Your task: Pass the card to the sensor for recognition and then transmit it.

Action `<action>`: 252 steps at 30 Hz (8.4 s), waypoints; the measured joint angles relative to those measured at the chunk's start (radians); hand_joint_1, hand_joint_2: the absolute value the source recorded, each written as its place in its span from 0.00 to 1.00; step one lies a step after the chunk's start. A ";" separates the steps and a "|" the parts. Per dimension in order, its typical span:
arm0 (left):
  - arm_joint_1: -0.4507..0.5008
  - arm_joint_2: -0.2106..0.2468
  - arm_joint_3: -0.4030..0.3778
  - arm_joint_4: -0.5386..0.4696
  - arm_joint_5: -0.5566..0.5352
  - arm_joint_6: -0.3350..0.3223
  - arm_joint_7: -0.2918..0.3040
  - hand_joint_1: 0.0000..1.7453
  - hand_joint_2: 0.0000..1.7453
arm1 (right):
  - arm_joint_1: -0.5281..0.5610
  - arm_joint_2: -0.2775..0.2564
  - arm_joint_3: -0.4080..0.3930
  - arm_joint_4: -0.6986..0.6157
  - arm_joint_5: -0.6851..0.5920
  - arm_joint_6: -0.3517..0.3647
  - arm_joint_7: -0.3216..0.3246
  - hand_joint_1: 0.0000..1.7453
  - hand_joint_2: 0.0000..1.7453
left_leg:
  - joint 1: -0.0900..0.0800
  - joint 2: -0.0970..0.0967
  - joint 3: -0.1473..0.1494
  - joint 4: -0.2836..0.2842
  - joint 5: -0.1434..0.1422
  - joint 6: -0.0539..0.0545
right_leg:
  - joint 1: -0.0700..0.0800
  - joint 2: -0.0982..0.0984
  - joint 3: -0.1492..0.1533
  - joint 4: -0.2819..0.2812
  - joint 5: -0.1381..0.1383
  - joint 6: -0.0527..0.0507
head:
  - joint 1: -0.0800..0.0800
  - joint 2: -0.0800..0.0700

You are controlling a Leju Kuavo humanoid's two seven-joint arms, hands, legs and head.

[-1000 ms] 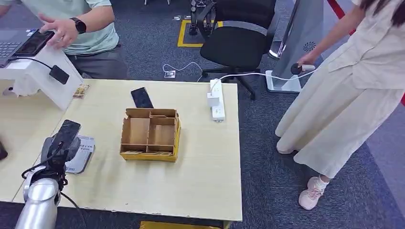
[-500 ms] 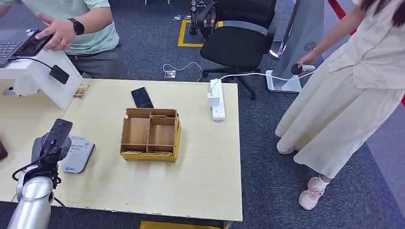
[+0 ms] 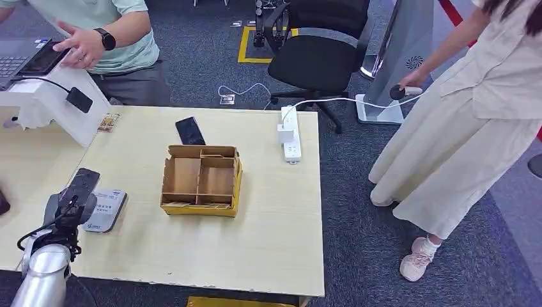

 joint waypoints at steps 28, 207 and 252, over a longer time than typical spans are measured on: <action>-0.067 -0.036 -0.025 0.074 -0.029 0.026 -0.020 1.00 1.00 | -0.003 -0.005 0.007 0.011 -0.041 0.000 -0.018 0.00 0.00 | 0.000 0.000 0.000 0.000 0.000 0.000 | 0.000 0.000 0.000 0.000 0.000 0.000 | 0.000 0.000; -0.452 -0.013 -0.223 0.348 -0.147 0.413 -0.208 0.00 1.00 | -0.013 -0.014 0.111 0.033 -0.219 -0.045 -0.015 0.00 0.00 | 0.000 0.001 0.000 0.001 0.001 0.000 | 0.000 0.002 0.000 0.001 0.002 0.001 | 0.000 0.000; 0.202 -0.018 -0.159 -0.365 -0.525 0.200 -0.343 0.00 1.00 | -0.016 -0.024 0.134 0.021 -0.293 -0.026 -0.062 0.00 0.00 | 0.000 0.001 0.000 0.001 0.000 0.000 | 0.000 0.002 0.000 0.000 0.002 0.001 | 0.001 0.000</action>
